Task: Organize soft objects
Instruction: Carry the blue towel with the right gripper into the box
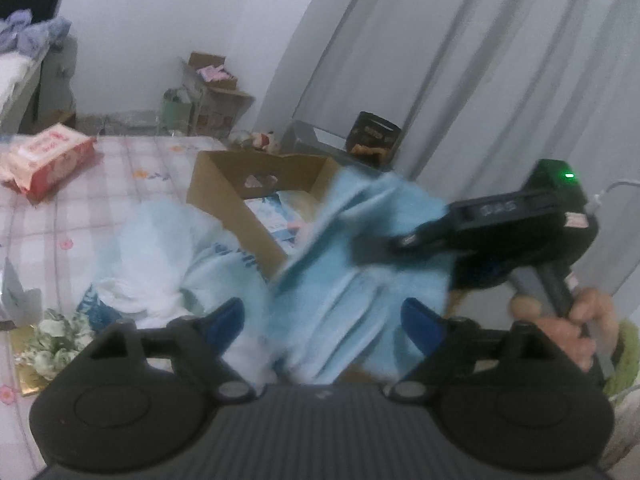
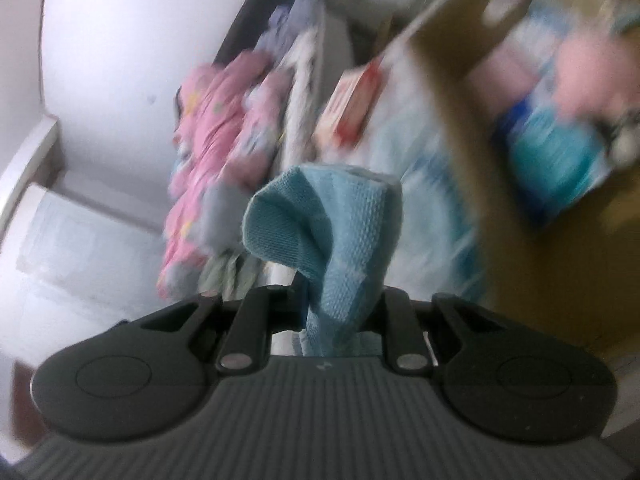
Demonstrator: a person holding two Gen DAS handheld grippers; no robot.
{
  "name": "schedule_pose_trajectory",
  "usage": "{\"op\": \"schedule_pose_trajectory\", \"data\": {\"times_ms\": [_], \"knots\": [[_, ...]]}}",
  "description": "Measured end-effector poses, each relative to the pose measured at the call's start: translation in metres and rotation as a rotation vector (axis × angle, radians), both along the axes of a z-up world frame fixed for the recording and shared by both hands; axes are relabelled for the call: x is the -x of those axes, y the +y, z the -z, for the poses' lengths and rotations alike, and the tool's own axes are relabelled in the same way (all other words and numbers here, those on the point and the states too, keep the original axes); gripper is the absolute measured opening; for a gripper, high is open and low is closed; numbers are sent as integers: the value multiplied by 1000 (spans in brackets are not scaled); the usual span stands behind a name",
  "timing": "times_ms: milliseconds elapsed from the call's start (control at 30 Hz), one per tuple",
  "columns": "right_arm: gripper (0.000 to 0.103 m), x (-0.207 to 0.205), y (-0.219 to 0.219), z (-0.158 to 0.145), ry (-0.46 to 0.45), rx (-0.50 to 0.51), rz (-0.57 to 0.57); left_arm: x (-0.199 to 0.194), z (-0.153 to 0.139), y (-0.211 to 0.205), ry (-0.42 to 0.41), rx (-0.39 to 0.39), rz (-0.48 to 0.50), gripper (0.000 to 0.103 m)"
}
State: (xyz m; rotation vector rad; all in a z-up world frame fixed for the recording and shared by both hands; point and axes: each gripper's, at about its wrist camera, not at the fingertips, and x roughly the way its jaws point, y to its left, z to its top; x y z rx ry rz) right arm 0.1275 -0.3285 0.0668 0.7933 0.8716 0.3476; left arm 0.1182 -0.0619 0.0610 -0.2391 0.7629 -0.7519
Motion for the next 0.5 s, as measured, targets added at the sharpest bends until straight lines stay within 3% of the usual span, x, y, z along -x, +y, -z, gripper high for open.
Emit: {"op": "schedule_pose_trajectory", "data": {"times_ms": [233, 500], "knots": [[16, -35, -82, -15, 39, 314, 141, -22, 17, 23, 37, -15, -77, 86], [16, -85, -117, 22, 177, 710, 171, -33, 37, 72, 103, -54, -218, 86]]}}
